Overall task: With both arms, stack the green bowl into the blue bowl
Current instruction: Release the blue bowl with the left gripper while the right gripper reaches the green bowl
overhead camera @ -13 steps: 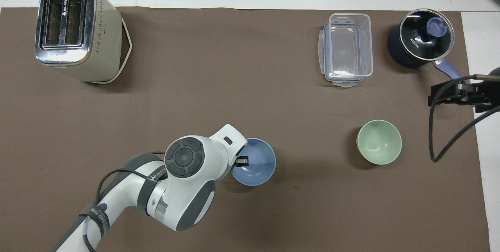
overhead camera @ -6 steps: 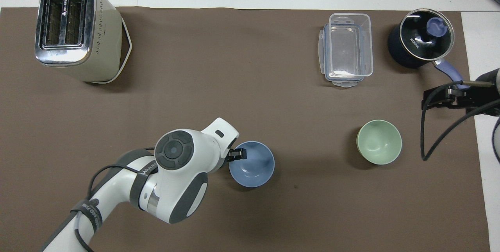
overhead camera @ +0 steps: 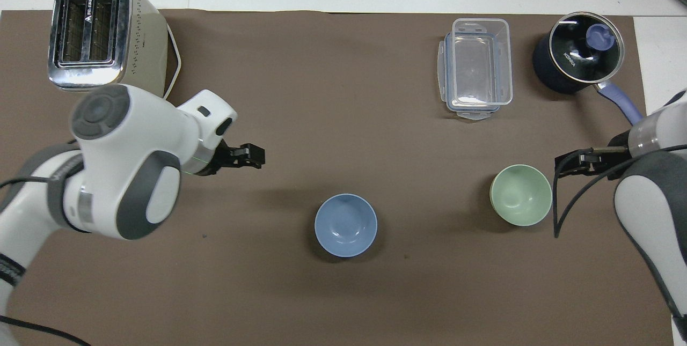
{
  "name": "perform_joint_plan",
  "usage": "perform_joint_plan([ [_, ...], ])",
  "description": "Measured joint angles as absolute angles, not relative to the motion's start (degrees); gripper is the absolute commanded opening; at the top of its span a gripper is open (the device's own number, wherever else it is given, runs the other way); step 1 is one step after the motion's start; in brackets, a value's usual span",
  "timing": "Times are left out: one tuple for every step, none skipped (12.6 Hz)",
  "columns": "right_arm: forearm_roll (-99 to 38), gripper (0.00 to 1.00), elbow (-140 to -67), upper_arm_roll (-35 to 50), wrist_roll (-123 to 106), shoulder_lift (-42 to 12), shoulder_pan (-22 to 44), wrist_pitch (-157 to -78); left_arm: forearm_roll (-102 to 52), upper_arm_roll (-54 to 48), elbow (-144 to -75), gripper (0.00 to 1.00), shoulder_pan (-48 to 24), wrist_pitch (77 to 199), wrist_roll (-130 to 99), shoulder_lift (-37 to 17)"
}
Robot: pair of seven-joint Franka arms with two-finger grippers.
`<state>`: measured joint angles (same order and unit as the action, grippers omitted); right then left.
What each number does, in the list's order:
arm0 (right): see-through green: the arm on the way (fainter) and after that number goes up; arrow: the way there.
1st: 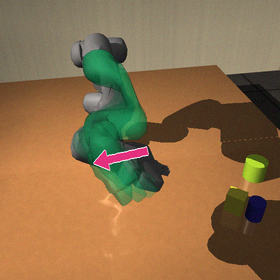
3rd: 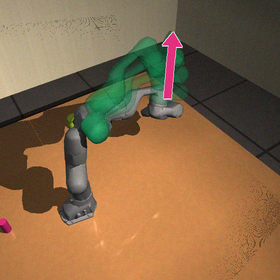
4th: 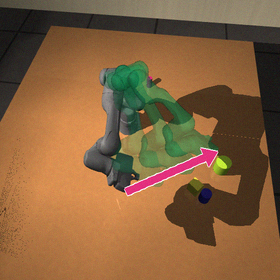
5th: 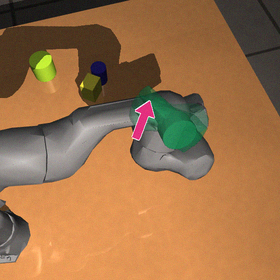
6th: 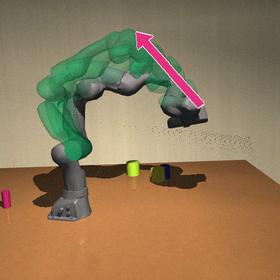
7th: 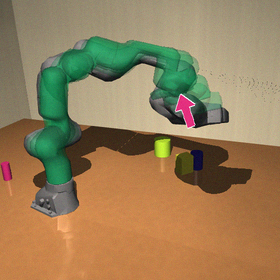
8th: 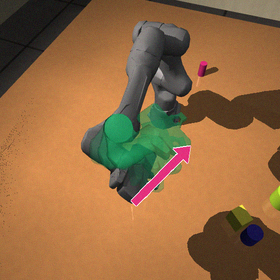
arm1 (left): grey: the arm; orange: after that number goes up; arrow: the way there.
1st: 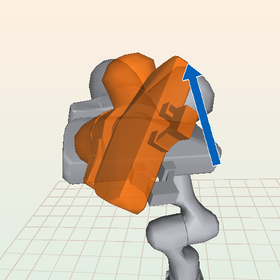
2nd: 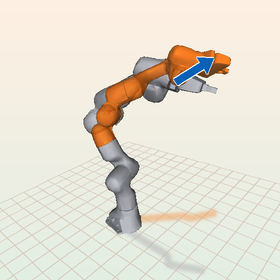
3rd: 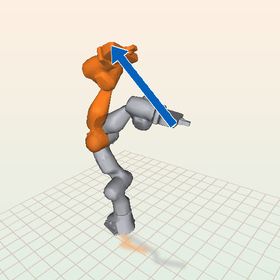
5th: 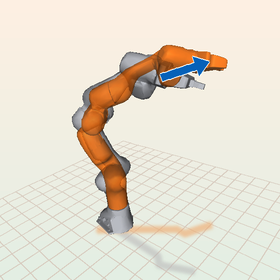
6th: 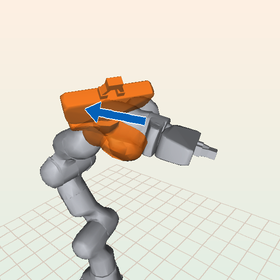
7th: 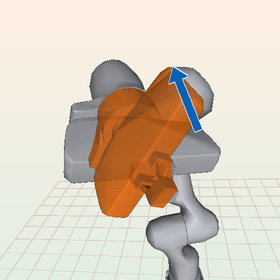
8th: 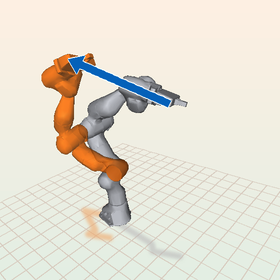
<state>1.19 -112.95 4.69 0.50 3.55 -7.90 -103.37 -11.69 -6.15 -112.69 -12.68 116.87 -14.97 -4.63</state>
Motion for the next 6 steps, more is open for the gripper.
perform_joint_plan([
  [1.2,1.0,-115.9,4.7,-0.6,3.7,-8.5,-106.5,-11.3,-6.1,-110.7,1.0,-9.6,114.5,-11.7,-4.6],
  [1.2,1.0,-119.1,4.6,-1.7,3.7,-8.9,-110.3,-11.1,-6.0,-108.6,1.0,-6.8,112.0,-8.7,-4.5],
  [1.2,1.0,-122.5,4.6,-2.4,3.7,-9.2,-114.4,-10.4,-6.0,-106.3,1.0,-4.2,109.1,-5.7,-4.5],
  [1.2,1.0,-125.8,4.6,-2.7,3.7,-9.3,-118.3,-9.0,-6.0,-103.8,1.0,-2.2,106.2,-3.1,-4.4],
  [1.2,1.0,-128.4,4.6,-2.7,3.6,-9.3,-121.0,-7.2,-5.9,-101.3,1.0,-0.7,103.6,-1.5,-4.3],
  [1.2,1.0,-130.3,4.6,-3.1,3.4,-9.7,-123.1,-5.6,-5.9,-98.9,1.0,0.3,101.4,-0.8,-4.2],
])
